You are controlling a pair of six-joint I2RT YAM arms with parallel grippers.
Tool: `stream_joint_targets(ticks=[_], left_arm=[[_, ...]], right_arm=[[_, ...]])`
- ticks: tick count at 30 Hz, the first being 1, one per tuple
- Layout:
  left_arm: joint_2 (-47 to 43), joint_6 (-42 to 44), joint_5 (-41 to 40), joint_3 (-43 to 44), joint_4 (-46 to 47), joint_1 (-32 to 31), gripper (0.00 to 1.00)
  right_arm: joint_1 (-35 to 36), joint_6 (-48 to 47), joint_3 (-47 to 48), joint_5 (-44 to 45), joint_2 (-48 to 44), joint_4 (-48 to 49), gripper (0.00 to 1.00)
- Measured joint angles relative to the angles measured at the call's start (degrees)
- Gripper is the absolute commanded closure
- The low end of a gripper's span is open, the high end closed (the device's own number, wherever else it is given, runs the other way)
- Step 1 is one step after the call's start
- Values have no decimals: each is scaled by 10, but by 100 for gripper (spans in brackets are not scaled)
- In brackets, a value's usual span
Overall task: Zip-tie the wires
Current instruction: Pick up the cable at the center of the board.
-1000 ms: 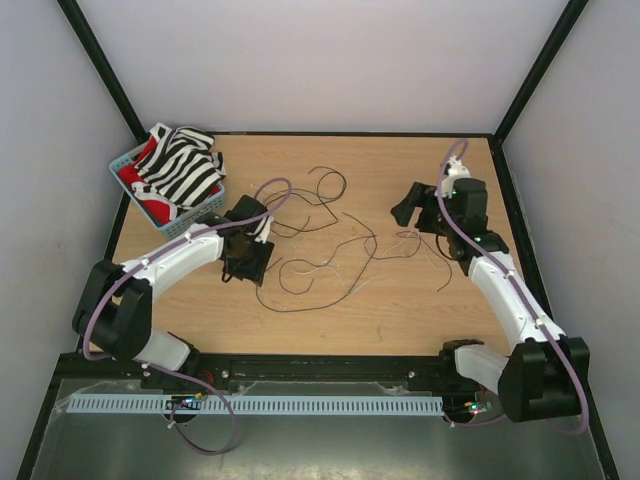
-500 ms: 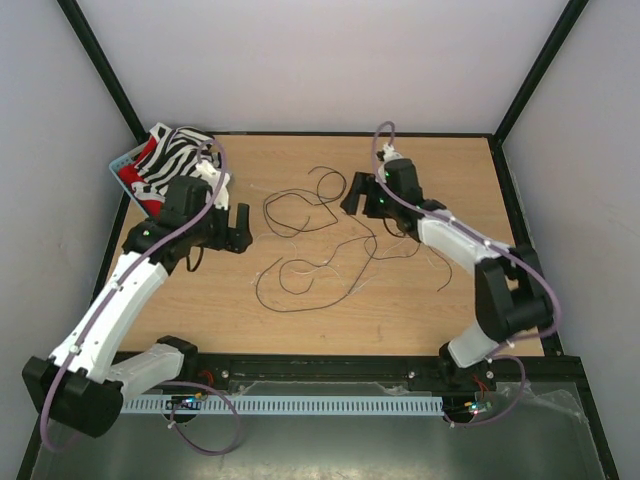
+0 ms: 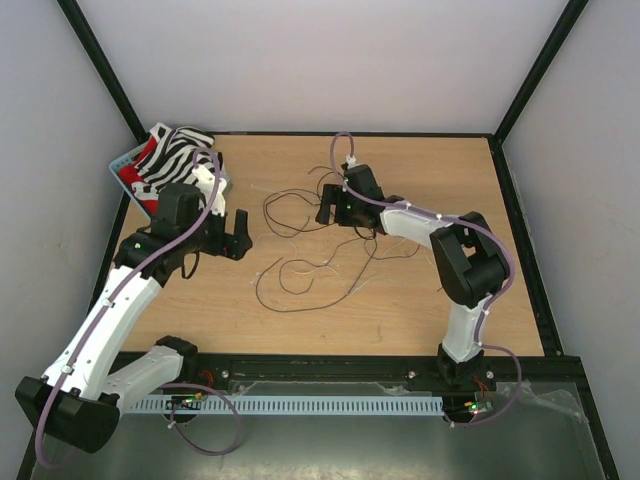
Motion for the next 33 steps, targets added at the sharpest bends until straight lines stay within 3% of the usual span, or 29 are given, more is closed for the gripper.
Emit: stream_joint_targets(ticks=[9,13,17,20,25,33], left_arm=[[0,1,10,-9,1,0,5],[-2,1,18,-13,1,0,4],[-11,5,31,-13,1,0,3],[-15,9,40,-10,4,4,1],[-14,10,52,17,9,30,1],[22,2,122,86,31,85,1]], right_arm=[[10,33,-1,-6,31,4,10],[10,44,13,-7,49,9,17],[10,52,35,-13,66,15,37],[10,56,55,-20,75,14,66],[10,52,96,-23,75,3,97],[10,5,213,3,54,-46,100]])
